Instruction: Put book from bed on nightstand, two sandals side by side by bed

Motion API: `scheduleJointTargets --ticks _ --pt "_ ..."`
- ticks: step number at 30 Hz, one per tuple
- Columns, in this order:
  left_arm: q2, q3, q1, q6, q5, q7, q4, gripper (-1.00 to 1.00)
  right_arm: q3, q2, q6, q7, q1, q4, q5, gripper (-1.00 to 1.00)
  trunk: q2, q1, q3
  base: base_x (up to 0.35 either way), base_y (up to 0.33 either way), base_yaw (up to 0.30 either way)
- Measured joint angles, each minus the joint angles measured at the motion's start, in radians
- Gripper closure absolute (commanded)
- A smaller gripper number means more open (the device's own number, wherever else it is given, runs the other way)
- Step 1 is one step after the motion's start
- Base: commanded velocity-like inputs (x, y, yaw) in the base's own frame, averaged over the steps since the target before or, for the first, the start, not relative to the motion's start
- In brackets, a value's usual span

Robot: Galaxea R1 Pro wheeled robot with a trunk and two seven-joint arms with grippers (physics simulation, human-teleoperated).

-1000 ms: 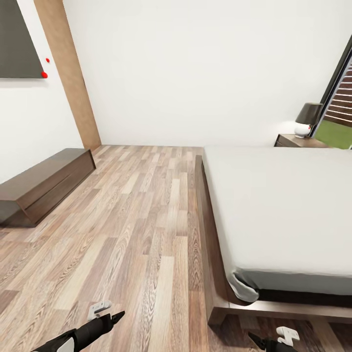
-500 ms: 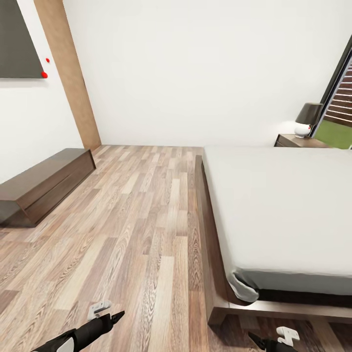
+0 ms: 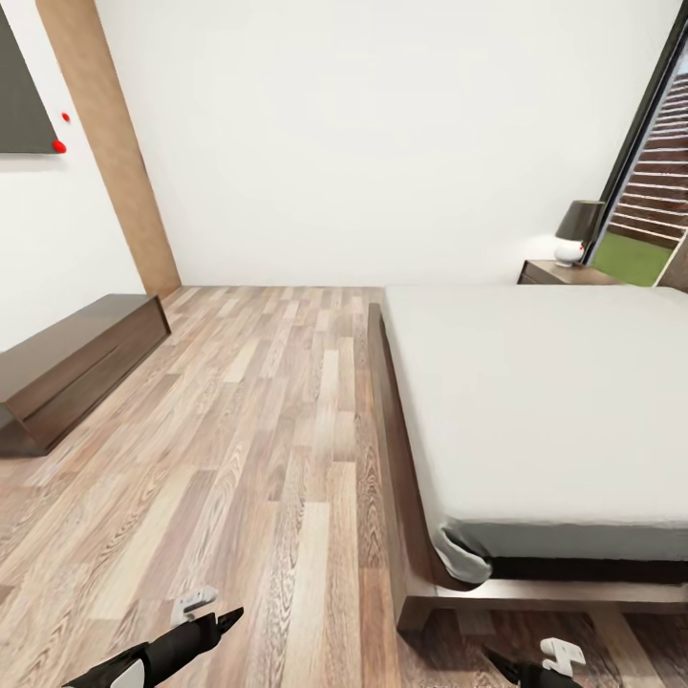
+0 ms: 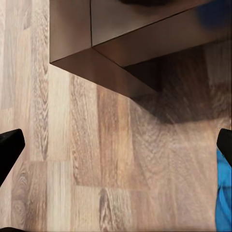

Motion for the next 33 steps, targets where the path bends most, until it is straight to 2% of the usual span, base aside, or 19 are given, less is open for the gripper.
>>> scheduleJointTargets --ticks 3,10,17,33 --pt "0.0 0.0 0.0 0.0 0.0 0.0 0.0 -1.0 0.0 0.0 0.0 0.0 0.0 0.0 0.0 -1.0 0.0 0.0 0.0 0.0 0.0 -0.22" --pt "0.0 0.0 0.0 0.0 0.0 0.0 0.0 -1.0 0.0 0.0 0.0 0.0 0.0 0.0 0.0 -1.0 0.0 0.001 0.0 -0.244 0.0 -0.02" --pt "0.0 0.0 0.0 0.0 0.0 0.0 0.0 -1.0 0.0 0.0 0.0 0.0 0.0 0.0 0.0 -1.0 0.0 0.0 0.001 -0.059 0.0 -0.068" --pt "0.0 0.0 0.0 0.0 0.0 0.0 0.0 -1.0 0.0 0.0 0.0 0.0 0.0 -0.002 0.0 -1.0 0.0 0.0 0.001 -0.003 0.0 -0.262"
